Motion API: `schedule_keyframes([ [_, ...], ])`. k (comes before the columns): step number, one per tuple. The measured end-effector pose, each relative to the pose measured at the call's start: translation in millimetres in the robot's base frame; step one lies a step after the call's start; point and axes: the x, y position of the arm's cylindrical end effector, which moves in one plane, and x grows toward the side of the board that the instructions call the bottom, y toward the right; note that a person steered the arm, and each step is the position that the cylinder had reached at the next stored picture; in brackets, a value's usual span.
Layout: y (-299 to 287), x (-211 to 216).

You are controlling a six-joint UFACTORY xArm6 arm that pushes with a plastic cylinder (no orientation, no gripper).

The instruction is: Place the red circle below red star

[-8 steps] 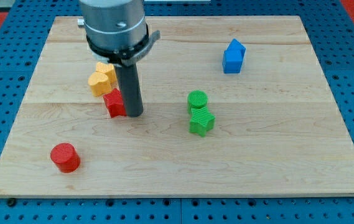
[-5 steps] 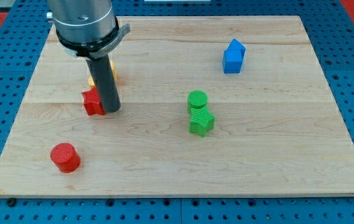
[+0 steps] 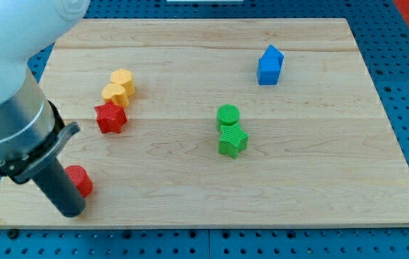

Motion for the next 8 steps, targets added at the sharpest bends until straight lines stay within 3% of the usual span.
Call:
schedule_keyframes([
  [2,-25.8,-1.9],
  [3,-8.2,-4.3],
  [6,9.1,-68.7],
  [8,22.9,-84.3],
])
